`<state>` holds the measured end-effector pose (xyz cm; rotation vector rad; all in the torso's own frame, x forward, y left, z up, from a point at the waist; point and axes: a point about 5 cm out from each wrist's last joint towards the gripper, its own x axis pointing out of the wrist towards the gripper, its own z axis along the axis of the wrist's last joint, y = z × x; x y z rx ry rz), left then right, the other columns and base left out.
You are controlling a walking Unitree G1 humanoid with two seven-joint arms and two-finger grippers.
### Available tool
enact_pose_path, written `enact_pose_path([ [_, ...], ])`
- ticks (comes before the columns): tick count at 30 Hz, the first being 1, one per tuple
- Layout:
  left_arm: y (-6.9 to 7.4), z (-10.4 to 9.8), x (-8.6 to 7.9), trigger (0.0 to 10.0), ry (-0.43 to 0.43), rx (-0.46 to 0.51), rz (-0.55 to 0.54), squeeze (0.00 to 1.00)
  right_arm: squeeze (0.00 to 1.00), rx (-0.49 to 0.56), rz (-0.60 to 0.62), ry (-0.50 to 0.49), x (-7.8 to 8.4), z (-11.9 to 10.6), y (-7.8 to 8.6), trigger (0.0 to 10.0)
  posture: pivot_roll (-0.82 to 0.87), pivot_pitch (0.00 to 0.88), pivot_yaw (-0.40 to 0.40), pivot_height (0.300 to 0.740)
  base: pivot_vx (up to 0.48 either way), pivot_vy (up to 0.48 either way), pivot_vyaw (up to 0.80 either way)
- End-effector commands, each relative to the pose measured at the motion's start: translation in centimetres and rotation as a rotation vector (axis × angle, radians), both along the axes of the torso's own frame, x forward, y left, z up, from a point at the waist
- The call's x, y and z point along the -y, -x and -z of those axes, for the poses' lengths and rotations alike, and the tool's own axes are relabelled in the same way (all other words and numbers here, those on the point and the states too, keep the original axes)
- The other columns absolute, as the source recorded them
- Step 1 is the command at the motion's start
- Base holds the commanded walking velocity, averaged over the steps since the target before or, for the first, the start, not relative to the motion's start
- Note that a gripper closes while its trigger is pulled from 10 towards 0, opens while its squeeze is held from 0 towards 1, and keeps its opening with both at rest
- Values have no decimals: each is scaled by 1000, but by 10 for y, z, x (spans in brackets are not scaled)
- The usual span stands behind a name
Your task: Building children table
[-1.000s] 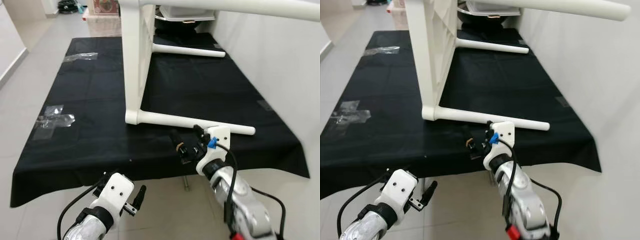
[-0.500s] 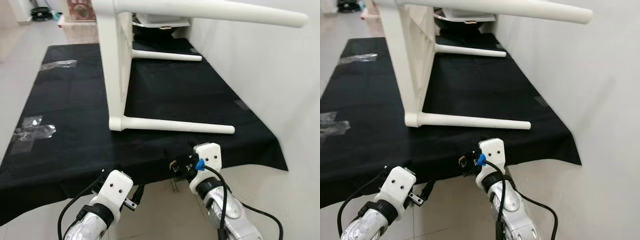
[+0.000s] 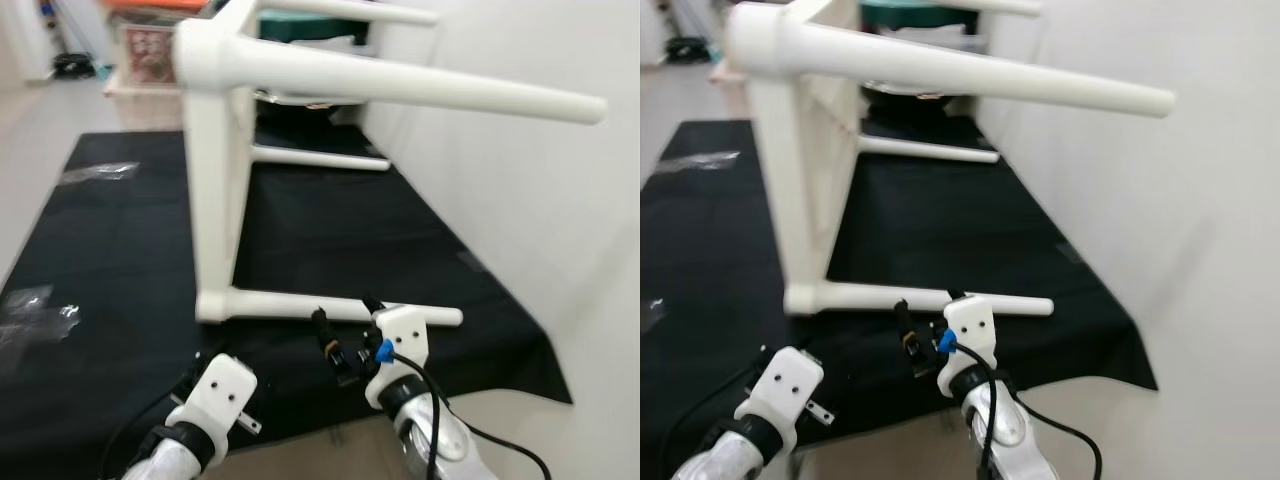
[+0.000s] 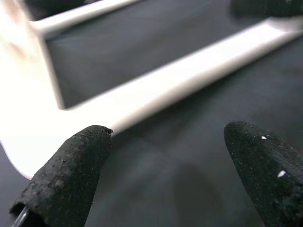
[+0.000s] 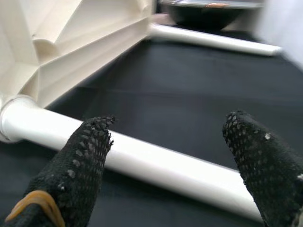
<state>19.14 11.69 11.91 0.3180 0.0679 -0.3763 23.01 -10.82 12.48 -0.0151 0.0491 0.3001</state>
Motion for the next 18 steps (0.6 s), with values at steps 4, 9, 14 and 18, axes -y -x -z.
enact_pose_path([
  [4,3,6,-8,10000,-18,-34,-14,0,0,26,-37,-18,-12,-6,-1,10000,81,22,-71,740,0,0,0],
  [9,3,6,-7,10000,-16,-36,-10,0,0,34,-31,-17,-11,-6,-1,10000,83,25,-68,740,0,0,0],
  [14,3,6,-6,10000,-15,-39,-1,0,0,37,-29,-1,-11,-7,-2,10000,83,24,-72,740,0,0,0],
  [18,3,4,-5,10000,-19,-26,0,0,0,87,59,79,-4,-15,-8,10000,82,28,-69,740,0,0,0],
])
